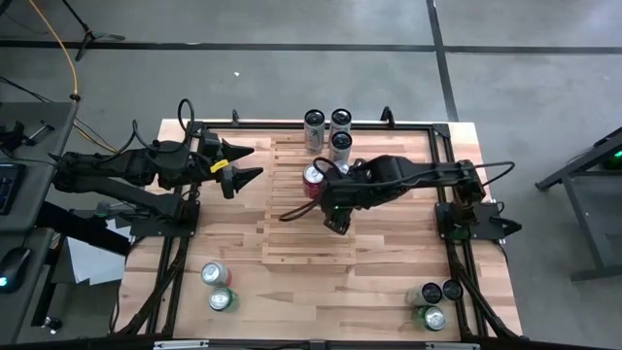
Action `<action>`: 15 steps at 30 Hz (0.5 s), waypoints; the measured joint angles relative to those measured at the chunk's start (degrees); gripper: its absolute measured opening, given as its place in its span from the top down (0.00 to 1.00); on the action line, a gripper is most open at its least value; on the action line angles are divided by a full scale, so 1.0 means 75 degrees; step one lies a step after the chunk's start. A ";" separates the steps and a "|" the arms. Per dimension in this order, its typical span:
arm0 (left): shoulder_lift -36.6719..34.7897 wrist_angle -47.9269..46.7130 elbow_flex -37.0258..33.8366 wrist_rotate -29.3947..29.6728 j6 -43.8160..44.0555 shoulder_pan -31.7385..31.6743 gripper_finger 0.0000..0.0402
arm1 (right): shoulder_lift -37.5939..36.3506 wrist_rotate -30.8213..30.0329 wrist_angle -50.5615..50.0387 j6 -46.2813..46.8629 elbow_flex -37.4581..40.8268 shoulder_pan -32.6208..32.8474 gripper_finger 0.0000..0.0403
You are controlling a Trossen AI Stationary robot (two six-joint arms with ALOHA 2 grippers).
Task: Place canned beverage on shelf
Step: Put the pink white soda can on the shelf
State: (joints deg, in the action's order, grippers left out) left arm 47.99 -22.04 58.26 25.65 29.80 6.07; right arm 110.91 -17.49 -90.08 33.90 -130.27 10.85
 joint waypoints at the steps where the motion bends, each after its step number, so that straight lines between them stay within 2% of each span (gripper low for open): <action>1: 0.0000 0.0000 0.0000 0.0000 0.0000 -0.0001 0.01 | -0.0001 -0.0003 0.0002 -0.0061 -0.0107 0.0000 0.12; 5: 0.0000 0.0000 0.0000 0.0000 0.0000 0.0000 0.01 | -0.0007 0.0004 0.0022 -0.0262 -0.0633 0.0000 0.12; 11: 0.0000 -0.0003 0.0000 -0.0002 0.0000 0.0000 0.01 | -0.0514 0.0199 0.0176 -0.0467 -0.0482 0.0000 0.12; 15: -0.0031 0.0002 0.0000 -0.0467 0.0003 -0.0003 0.01 | -0.0841 -0.0163 0.0211 -0.0591 -0.0479 0.0012 0.12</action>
State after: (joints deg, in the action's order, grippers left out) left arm 47.75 -22.03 58.26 22.15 29.82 6.04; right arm 104.60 -18.71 -88.50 29.47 -133.86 10.95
